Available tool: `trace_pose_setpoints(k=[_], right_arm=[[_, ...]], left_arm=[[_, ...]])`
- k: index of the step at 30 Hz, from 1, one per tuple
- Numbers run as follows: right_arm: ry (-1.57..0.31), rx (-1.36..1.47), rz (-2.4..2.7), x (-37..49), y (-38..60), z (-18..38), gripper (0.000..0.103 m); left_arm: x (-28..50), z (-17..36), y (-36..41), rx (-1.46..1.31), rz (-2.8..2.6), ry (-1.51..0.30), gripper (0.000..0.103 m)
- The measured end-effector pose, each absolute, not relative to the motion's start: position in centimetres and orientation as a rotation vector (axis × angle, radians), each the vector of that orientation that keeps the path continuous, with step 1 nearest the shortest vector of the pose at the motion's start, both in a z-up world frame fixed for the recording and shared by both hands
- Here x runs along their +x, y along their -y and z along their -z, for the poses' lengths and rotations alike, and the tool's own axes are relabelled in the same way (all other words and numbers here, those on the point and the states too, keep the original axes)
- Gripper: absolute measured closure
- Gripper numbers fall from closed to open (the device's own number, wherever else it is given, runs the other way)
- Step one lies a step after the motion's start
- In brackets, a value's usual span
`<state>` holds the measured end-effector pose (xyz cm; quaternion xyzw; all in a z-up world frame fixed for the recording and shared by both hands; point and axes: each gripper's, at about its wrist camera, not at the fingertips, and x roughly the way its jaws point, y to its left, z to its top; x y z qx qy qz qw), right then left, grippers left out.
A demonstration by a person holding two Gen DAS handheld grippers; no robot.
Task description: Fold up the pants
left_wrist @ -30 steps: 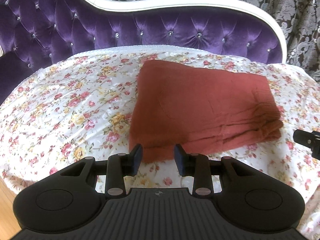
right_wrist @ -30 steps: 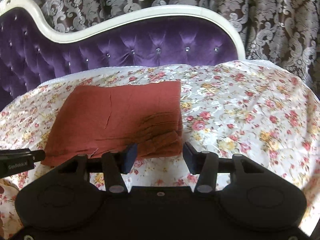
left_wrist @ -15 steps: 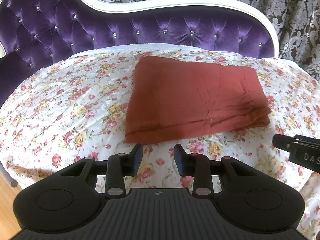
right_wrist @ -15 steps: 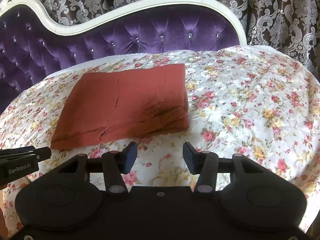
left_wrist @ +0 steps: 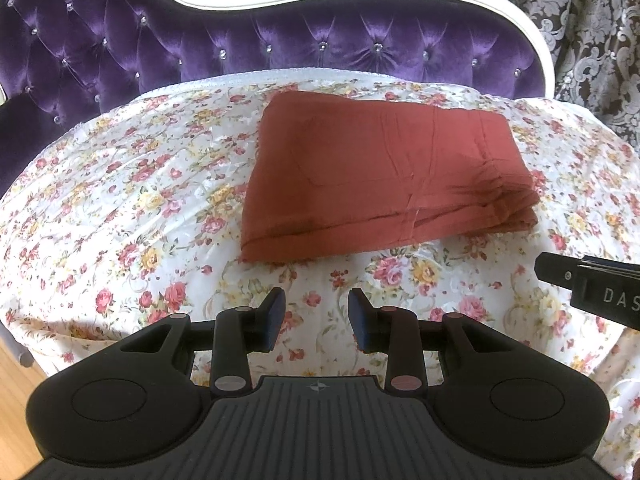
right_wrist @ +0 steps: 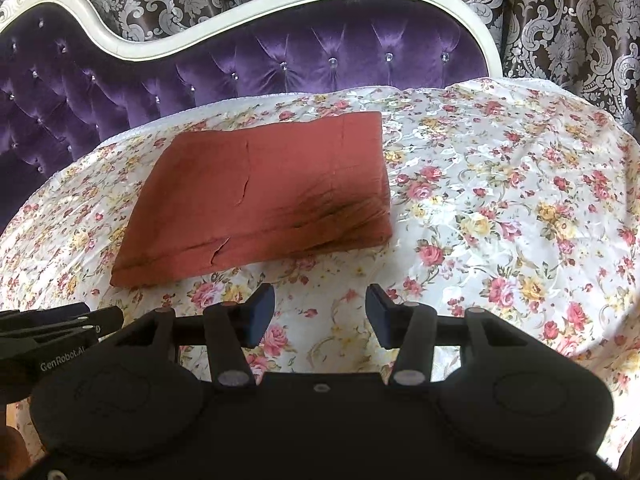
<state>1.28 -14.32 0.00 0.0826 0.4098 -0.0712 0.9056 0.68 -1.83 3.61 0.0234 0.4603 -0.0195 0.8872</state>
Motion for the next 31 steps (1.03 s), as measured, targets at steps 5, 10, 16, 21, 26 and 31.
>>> trace_pose_setpoints(k=[5, 10, 16, 21, 26, 31], right_arm=[[-0.857, 0.177, 0.150, 1.45, 14.38, 0.18, 0.047], [-0.865, 0.179, 0.152, 1.46, 14.28, 0.41, 0.047], [-0.872, 0.186, 0.154, 1.47, 14.28, 0.56, 0.047], [-0.873, 0.195, 0.156, 1.52, 14.38, 0.53, 0.047], [-0.878, 0.201, 0.155, 1.63, 14.41, 0.59, 0.047], [-0.882, 0.203, 0.156, 1.67, 14.26, 0.74, 0.047]], left_arm=[[0.78, -3.50, 1.58, 0.050, 0.036, -0.961, 0.069], [0.78, -3.48, 1.52, 0.051, 0.035, -0.961, 0.069], [0.75, -3.50, 1.55, 0.050, 0.035, -0.961, 0.069], [0.77, -3.49, 1.62, 0.051, 0.037, -0.963, 0.069], [0.79, -3.49, 1.65, 0.050, 0.039, -0.964, 0.069], [0.85, -3.41, 1.74, 0.054, 0.037, -0.967, 0.069]])
